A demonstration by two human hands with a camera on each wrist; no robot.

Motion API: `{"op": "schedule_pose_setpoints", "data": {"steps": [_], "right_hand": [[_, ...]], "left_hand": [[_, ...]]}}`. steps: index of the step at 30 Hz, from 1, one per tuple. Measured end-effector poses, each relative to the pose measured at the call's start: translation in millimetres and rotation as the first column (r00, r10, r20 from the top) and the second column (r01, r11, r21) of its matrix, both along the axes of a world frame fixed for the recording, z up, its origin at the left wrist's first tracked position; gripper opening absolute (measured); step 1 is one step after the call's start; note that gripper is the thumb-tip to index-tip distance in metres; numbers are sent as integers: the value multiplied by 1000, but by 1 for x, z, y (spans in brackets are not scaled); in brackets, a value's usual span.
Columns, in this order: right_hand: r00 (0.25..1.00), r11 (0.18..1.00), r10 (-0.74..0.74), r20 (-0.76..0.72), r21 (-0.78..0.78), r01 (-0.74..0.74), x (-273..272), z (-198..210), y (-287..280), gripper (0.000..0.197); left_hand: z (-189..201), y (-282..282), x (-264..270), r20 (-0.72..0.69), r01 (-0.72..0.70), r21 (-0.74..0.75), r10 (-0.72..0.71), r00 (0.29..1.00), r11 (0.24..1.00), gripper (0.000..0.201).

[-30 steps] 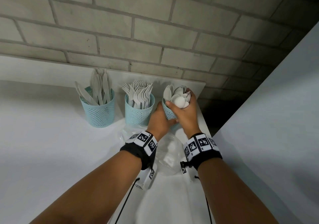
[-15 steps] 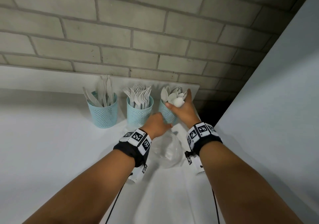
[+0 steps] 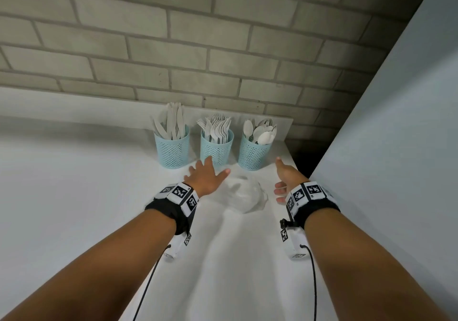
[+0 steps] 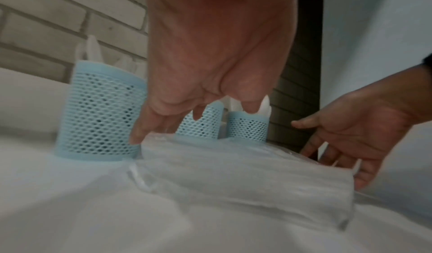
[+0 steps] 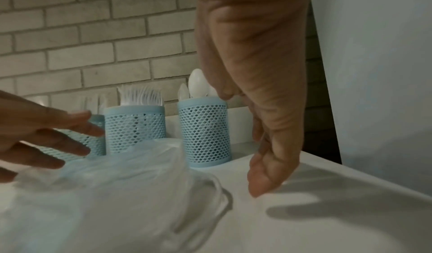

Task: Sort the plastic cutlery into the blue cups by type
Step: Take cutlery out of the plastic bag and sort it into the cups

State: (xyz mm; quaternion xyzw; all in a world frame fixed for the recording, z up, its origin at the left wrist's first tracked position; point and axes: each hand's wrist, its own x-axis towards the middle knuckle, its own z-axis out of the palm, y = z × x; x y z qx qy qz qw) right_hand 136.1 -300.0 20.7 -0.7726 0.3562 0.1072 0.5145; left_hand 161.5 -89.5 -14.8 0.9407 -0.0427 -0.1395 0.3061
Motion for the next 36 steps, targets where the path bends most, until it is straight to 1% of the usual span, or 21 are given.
{"op": "schedule_pose_setpoints", "data": {"steps": [3, 6, 8, 11, 13, 14, 16, 18, 20, 22, 24, 25, 26, 28, 29, 31, 32, 33, 34, 35, 36], "right_hand": [[1000, 997, 9, -13, 78, -8, -11, -1, 18, 67], [999, 977, 47, 21, 206, -50, -18, -7, 42, 65], [996, 973, 87, 27, 214, -91, -17, -7, 57, 67], [976, 974, 217, 26, 54, -218, -9, -8, 76, 72], [948, 948, 317, 29, -48, -315, -7, -10, 89, 74], [932, 932, 360, 36, -48, -358, -8, -10, 96, 75], [924, 921, 381, 45, 69, -383, -8, -13, 110, 78], [934, 900, 352, 64, 249, -357, -9, -16, 123, 80], [928, 822, 341, 152, 430, -372, -6, -21, 133, 84], [898, 773, 360, 253, 457, -439, -4, -24, 141, 88], [877, 749, 406, 257, 456, -480, -11, -17, 145, 96], [871, 745, 433, 232, 451, -491, -18, -8, 148, 98], [861, 740, 469, 195, 446, -504, -20, -4, 147, 95], [878, 756, 449, 169, 452, -474, -20, -2, 136, 88], [906, 784, 392, 158, 458, -419, -17, -5, 129, 83], [947, 836, 289, 139, 444, -321, -17, -9, 119, 73], [950, 853, 293, 111, 418, -312, -19, -10, 117, 71], [941, 856, 332, 59, 401, -327, -22, -9, 118, 73], [926, 842, 377, 1, 415, -343, -25, -9, 120, 78], [908, 821, 417, -43, 446, -356, -27, -5, 124, 82], [901, 797, 429, -57, 493, -349, -28, -3, 128, 83]], "left_hand": [[2, 10, 0, -36, -118, -140, 114, 993, 983, 79], [4, 17, -6, 10, -231, -80, 232, 973, 970, 73], [5, 24, -11, 61, -325, -41, 327, 943, 945, 68], [1, 36, -11, 6, -386, -60, 387, 922, 921, 71], [-1, 40, -9, -110, -384, -224, 368, 923, 896, 81], [-2, 40, -8, -164, -385, -353, 349, 923, 853, 85], [0, 39, -13, -226, -398, -542, 329, 917, 740, 83], [1, 36, -16, -281, -418, -629, 309, 908, 656, 84], [1, 33, -17, -347, -431, -690, 257, 902, 581, 90], [4, 32, -20, -399, -443, -741, 200, 895, 505, 102], [1, 34, -17, -419, -449, -770, 170, 892, 453, 125], [0, 36, -15, -405, -445, -779, 188, 895, 441, 128], [-2, 38, -14, -347, -415, -804, 229, 909, 426, 120], [-4, 43, -12, -201, -342, -845, 348, 915, 410, 74], [-4, 46, -12, -159, -327, -854, 395, 905, 404, 53], [1, 46, -16, -137, -311, -876, 428, 893, 370, 25], [4, 44, -18, -111, -306, -872, 454, 884, 383, 24], [7, 42, -19, -49, -294, -847, 485, 873, 442, 30], [9, 40, -21, 9, -284, -815, 500, 866, 506, 40], [11, 37, -23, 41, -274, -797, 501, 865, 538, 54], [14, 34, -26, 31, -271, -801, 489, 872, 534, 68]]}}
